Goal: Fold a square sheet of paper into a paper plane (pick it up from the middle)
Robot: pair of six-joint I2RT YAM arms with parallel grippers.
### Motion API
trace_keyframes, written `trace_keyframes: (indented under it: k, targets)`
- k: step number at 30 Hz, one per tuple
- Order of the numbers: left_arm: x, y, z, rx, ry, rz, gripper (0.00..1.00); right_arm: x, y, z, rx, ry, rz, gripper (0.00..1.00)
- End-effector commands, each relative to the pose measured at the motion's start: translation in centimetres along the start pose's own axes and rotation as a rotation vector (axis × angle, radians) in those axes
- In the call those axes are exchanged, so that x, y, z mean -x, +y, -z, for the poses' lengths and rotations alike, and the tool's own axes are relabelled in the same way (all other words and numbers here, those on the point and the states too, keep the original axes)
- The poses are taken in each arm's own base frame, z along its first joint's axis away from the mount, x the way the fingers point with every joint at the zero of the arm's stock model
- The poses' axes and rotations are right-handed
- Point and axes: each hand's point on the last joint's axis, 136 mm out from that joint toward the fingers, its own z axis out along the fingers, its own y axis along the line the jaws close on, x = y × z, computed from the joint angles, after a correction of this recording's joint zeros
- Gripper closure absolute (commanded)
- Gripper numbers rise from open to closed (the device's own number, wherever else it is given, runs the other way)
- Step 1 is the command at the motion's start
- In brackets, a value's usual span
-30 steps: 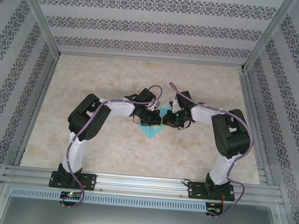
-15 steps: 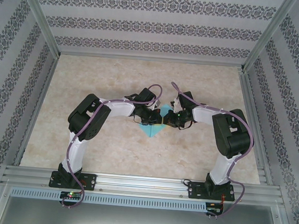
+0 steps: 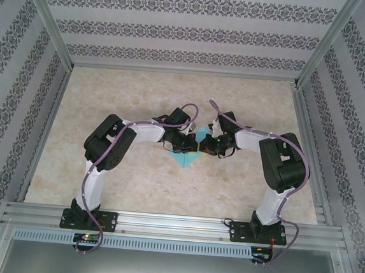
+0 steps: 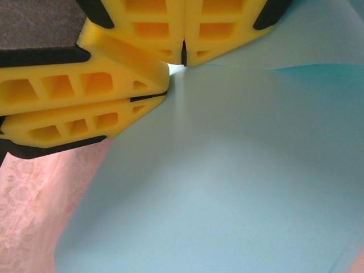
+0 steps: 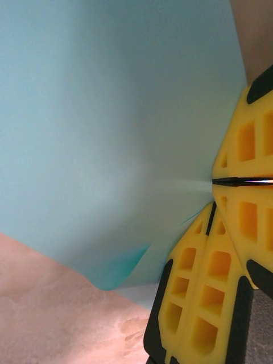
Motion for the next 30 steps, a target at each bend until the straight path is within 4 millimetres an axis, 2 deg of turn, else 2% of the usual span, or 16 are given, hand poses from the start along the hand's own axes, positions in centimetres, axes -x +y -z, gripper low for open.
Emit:
trace_keyframes:
  k: [1,9,17,30]
  targets:
    - [-1.1,0.6,-1.4,0.004,0.039,-0.01,1.0,-0.5,-0.4,-0.1,0.0,0.013,-0.02,0.89]
    - [-1.7,0.3,-1.9,-0.019,0.06,-0.019,1.0,-0.5,-0.5,-0.1,-0.005,0.015,-0.023,0.89]
    - [-2.2,1.7,-2.7,0.003,0.076,-0.011,1.0,-0.4,-0.3,0.1,-0.003,0.01,-0.021,0.89]
    - [-3.0,2.8,-3.7,0.007,0.106,-0.031,0.86,-0.1,0.1,0.5,0.003,-0.002,-0.016,0.89]
